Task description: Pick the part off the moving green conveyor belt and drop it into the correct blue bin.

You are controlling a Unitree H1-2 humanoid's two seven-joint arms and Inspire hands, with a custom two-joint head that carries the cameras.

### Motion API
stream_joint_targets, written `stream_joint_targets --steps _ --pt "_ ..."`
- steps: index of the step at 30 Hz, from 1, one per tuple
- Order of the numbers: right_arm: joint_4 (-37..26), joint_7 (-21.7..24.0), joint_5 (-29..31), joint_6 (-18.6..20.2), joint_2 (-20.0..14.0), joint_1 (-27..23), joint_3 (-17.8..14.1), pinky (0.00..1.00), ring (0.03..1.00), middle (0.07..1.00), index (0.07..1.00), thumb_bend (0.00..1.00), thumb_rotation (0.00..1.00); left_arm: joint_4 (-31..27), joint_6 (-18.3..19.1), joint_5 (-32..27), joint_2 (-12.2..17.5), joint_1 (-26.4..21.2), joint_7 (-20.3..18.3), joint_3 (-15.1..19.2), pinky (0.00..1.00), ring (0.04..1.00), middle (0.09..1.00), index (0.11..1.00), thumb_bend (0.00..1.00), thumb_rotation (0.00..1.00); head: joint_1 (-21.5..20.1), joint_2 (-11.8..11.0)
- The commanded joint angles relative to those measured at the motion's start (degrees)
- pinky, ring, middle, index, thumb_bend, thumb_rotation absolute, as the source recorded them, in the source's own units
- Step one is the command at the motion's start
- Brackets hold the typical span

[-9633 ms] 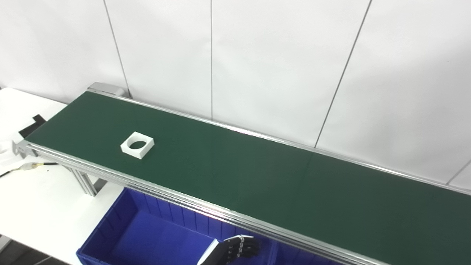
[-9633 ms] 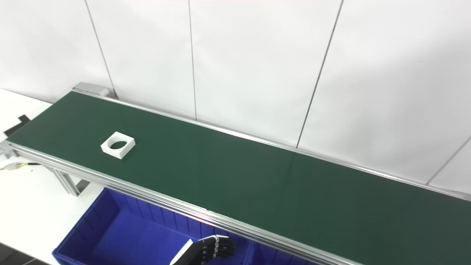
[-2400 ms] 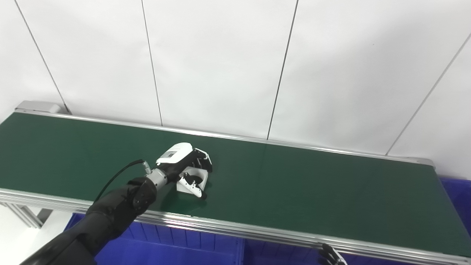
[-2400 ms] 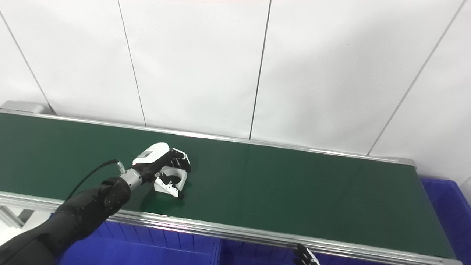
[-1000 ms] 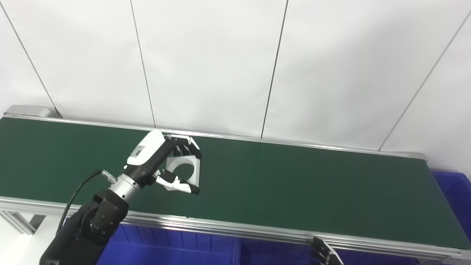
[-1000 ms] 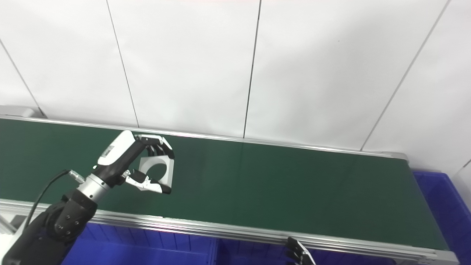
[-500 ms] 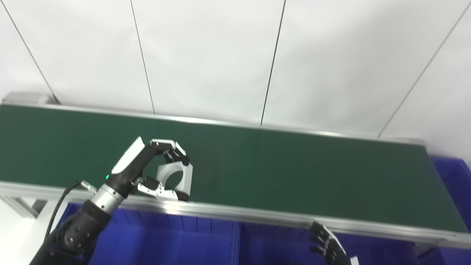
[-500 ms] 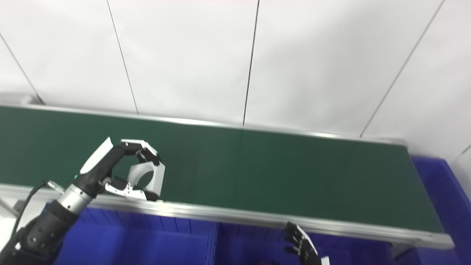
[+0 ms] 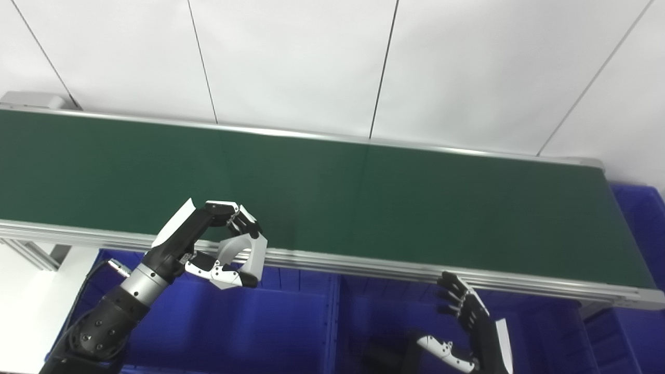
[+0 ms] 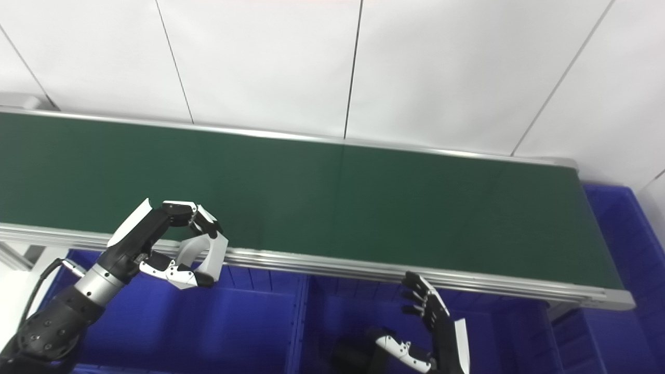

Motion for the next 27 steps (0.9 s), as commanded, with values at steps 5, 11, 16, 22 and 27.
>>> stream_joint_targets --steps 5,11,16,22,27 --pt "-2.41 1.09 0.10 -0.75 0.21 0.25 -0.37 0.64 0.746 0.788 0.809 0.65 0.13 0.86 -1.51 3.30 -0.65 0.44 0.20 -0.09 0.33 0.454 0.522 0.473 0.47 0.00 1.10 0.82" --pt "-2.02 1.95 1.16 -0.68 0.57 0.10 -0.79 0.64 0.746 0.787 0.807 0.66 0.13 5.83 -1.80 9.60 -1.48 -0.17 1.02 -2.42 0.33 0.448 0.521 0.470 0.47 0.00 0.84 1.46" --pt "-2.37 2.16 0.86 -0.62 0.81 0.10 -1.08 0.62 0.740 0.782 0.804 0.66 0.13 10.77 -2.19 13.03 -1.60 -1.50 2.82 -4.71 0.33 0.435 0.510 0.470 0.47 0.00 0.92 1.60" --pt "-2.52 2.27 0.87 -0.64 1.06 0.28 -1.31 0.63 0.740 0.782 0.804 0.67 0.14 16.10 -2.18 17.64 -1.01 -3.21 7.55 -8.07 0.33 0.424 0.493 0.497 0.47 0.00 0.46 1.82" --pt "-2.80 2.37 0.47 -0.61 1.03 0.33 -1.41 0.62 0.735 0.781 0.805 0.66 0.15 18.46 -2.18 19.24 -0.69 -3.97 10.54 -9.70 0.33 0.431 0.497 0.493 0.47 0.00 0.49 1.78"
